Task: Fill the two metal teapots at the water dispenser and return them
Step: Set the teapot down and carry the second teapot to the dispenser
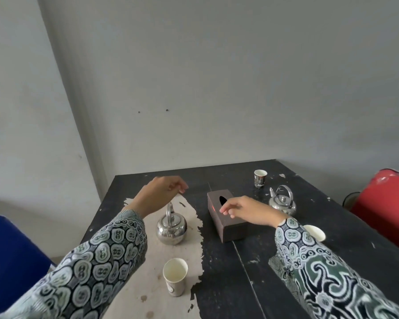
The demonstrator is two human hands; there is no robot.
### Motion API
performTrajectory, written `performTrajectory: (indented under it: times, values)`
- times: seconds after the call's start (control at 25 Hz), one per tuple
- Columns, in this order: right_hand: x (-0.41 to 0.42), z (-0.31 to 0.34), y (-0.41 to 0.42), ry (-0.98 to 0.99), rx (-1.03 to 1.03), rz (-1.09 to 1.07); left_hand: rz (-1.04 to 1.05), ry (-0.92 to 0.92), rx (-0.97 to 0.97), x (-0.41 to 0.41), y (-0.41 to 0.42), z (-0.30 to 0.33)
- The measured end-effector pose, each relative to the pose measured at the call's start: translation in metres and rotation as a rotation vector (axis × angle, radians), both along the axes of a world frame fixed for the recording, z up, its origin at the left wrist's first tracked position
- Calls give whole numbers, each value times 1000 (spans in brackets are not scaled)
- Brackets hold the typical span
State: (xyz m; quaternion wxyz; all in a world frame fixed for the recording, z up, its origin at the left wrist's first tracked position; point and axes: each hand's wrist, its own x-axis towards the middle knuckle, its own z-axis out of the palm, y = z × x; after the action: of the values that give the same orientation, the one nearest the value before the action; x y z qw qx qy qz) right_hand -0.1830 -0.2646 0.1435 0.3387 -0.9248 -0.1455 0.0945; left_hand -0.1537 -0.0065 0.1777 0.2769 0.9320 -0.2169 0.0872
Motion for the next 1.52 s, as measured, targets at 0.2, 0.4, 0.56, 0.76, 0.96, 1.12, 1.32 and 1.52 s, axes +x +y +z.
performTrajectory:
  times: [0.2,0.4,0.56,0.76,0.96,1.12,1.32,1.52]
  values:
    - [8,3,-95,-60,95,-143,115,-62,-86,2,-88,7]
    - [40,-10,-186,-49,216,-331,153,-39,-91,22,-160,-29]
    - [78,-36,-233,112,319,-496,160,25,-20,44,-196,-53]
    - [135,-66,-258,299,433,-611,190,102,60,80,-223,-79]
    - [186,-105,-271,315,409,-685,193,165,105,109,-232,-106]
    - [215,-142,-273,278,338,-718,221,202,112,123,-230,-125]
    - [230,-159,-264,209,618,-754,206,251,63,126,-219,-135]
    - [210,-114,-252,94,482,-528,188,261,1,115,-203,-127]
